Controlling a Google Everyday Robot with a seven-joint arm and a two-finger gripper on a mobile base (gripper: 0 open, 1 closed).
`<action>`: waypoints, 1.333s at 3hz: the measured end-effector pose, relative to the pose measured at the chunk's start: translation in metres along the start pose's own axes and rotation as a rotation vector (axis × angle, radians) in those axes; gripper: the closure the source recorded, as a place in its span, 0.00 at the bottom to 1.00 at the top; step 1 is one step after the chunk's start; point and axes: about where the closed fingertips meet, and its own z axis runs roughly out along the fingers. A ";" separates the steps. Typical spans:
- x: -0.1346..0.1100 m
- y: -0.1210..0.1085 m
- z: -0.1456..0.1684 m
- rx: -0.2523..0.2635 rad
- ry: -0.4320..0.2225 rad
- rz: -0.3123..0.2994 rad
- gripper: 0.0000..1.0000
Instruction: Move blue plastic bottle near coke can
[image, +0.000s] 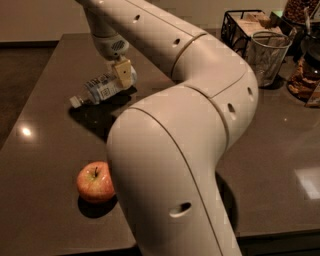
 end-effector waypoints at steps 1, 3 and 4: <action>0.023 0.032 -0.013 0.000 -0.015 0.044 1.00; 0.070 0.094 -0.019 -0.015 -0.095 0.140 1.00; 0.103 0.134 -0.016 -0.019 -0.132 0.209 1.00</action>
Offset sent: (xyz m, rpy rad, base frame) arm -0.0741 -0.1418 0.0245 0.0528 0.1277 -0.1652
